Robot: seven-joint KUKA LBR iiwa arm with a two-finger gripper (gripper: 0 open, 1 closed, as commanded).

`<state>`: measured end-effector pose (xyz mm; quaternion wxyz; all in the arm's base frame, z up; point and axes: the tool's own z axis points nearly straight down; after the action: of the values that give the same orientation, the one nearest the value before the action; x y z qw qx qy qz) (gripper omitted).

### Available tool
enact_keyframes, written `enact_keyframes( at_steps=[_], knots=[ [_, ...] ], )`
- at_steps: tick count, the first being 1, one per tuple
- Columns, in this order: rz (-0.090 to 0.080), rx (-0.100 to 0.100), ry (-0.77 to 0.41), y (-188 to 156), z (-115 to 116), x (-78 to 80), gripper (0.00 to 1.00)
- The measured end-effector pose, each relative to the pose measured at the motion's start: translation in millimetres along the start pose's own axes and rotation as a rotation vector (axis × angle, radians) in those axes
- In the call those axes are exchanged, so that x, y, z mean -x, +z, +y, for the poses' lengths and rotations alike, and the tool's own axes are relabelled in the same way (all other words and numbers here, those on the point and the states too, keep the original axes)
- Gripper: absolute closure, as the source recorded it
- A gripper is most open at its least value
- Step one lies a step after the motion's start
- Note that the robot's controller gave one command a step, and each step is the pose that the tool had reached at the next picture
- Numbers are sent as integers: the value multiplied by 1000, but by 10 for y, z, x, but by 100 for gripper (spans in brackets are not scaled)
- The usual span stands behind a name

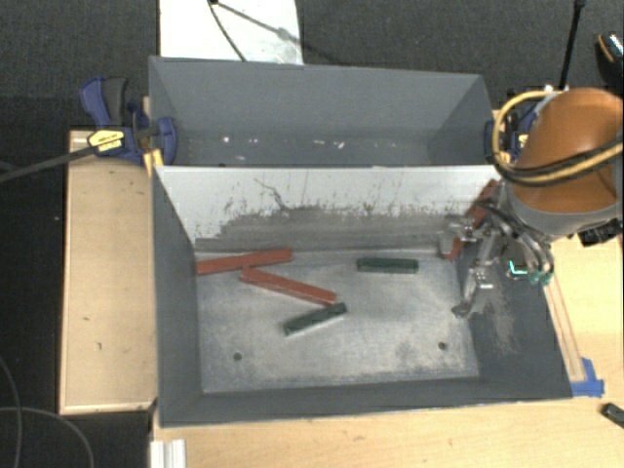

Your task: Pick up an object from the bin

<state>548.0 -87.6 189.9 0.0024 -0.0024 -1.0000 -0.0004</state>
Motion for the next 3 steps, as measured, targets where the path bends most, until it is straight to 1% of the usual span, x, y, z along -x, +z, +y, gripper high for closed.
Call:
enact_keyframes(
  at_steps=[1,2,3],
  knots=[
    [-1,2,68,1203,329,216,0],
    [-5,3,59,1192,986,220,0],
    [-1,3,268,1201,1620,-58,0]
  ],
)
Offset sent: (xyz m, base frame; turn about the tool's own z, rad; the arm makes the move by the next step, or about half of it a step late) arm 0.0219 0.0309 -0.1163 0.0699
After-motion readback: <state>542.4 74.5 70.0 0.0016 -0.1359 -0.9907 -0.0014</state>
